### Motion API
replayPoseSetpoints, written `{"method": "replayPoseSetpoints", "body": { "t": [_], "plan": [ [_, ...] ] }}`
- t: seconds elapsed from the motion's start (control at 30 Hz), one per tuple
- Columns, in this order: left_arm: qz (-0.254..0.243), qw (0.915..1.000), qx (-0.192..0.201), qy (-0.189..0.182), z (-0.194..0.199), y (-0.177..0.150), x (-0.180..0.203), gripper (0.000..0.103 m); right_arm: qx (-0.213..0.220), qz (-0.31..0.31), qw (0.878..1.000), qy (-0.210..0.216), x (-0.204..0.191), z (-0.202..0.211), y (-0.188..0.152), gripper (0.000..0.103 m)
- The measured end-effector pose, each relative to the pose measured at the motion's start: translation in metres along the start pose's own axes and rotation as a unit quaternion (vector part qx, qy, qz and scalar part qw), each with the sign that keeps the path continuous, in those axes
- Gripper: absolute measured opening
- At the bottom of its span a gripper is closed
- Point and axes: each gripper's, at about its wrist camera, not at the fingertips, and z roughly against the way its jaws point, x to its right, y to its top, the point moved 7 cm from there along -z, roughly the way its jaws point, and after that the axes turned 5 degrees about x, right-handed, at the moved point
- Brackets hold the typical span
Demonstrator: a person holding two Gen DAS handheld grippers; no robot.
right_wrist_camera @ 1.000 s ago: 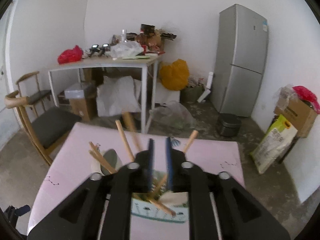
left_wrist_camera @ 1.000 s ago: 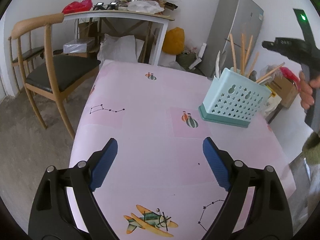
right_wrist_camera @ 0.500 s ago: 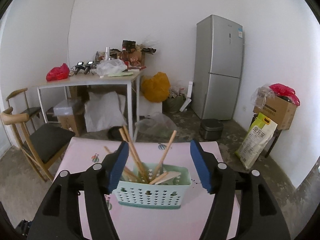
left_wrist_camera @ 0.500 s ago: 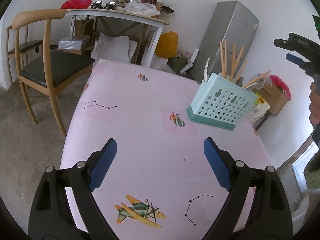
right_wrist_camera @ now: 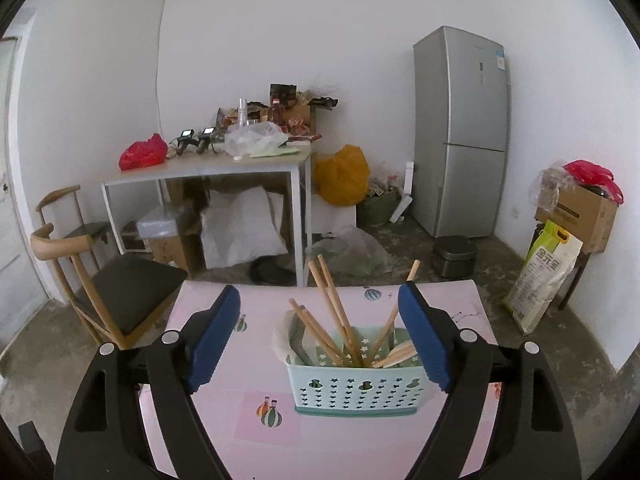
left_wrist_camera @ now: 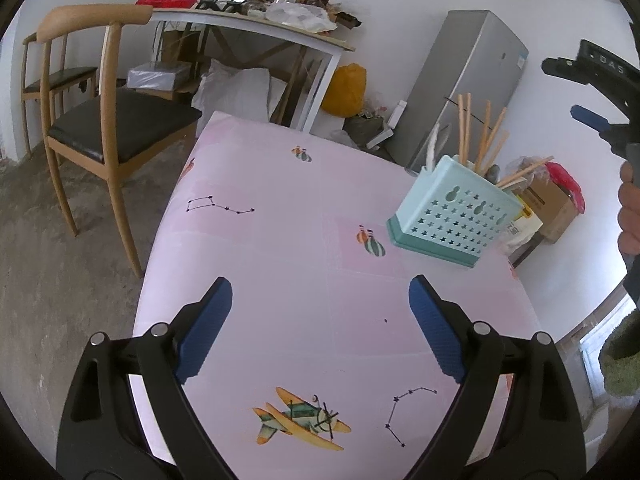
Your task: Organize utensils
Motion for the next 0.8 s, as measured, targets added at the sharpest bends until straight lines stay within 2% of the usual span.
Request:
{"method": "replayPoseSetpoints", "body": {
  "t": [0.23, 0.57, 0.8],
  "plan": [
    [0.000, 0.9999, -0.011, 0.010, -0.005, -0.003, -0.001, 0.086, -0.004, -0.015, 1.000, -0.008, 0.014, 0.004, -0.004, 0.082],
    [-0.032, 0.9991, -0.008, 0.025, 0.005, -0.001, 0.024, 0.088, -0.001, -0.052, 0.999, 0.005, 0.054, 0.024, -0.020, 0.085],
    [-0.044, 0.9985, -0.013, 0.028, 0.013, -0.007, 0.050, 0.090, -0.020, -0.067, 0.998, 0.001, 0.084, 0.038, -0.052, 0.090]
  ]
}}
